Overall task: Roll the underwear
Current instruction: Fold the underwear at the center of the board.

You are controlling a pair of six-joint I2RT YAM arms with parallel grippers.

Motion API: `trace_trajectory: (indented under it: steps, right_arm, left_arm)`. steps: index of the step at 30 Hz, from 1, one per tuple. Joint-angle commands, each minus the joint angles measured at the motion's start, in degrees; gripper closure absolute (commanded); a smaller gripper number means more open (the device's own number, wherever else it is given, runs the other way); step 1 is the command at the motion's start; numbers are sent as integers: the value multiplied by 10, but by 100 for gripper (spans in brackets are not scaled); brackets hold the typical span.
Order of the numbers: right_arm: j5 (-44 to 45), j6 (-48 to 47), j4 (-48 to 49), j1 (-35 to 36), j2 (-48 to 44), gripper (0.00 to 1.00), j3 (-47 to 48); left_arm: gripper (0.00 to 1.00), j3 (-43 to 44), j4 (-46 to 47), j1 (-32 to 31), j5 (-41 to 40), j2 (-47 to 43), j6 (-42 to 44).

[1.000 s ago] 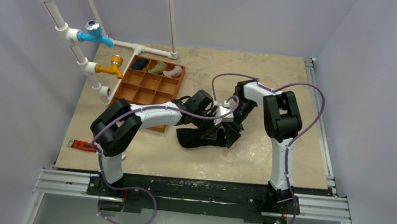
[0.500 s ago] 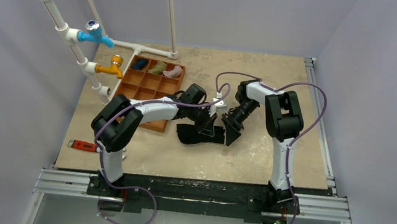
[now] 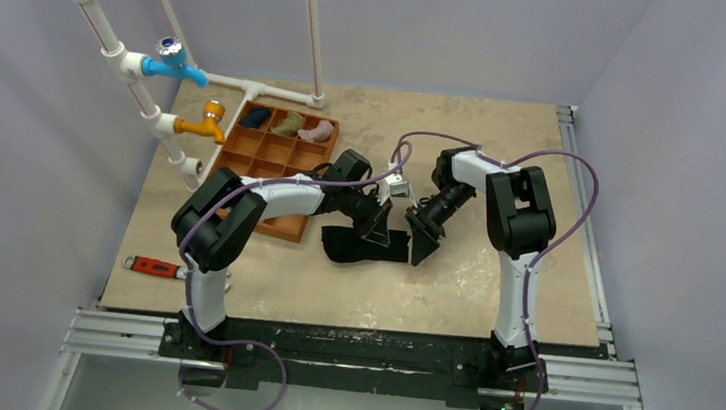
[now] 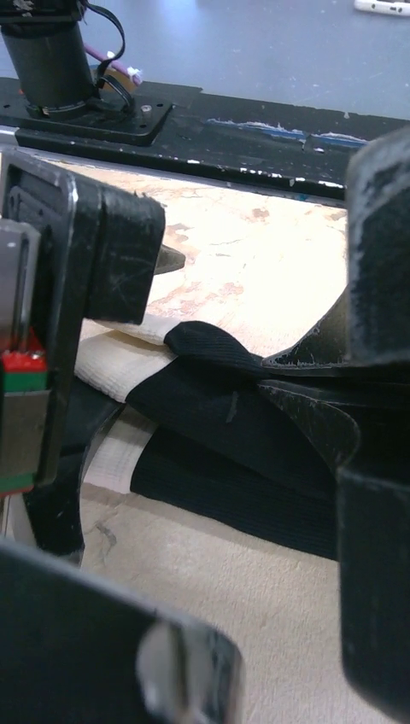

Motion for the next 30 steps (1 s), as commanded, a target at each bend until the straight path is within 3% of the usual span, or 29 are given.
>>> trace_trajectory:
  steps: [1, 30]
  right_arm:
    - [1, -21, 45, -1, 8, 44, -2]
    - [4, 20, 114, 0, 18, 44, -22]
  left_arm:
    - [100, -3, 42, 12, 22, -1, -40]
    - [100, 10, 61, 54, 34, 63, -147]
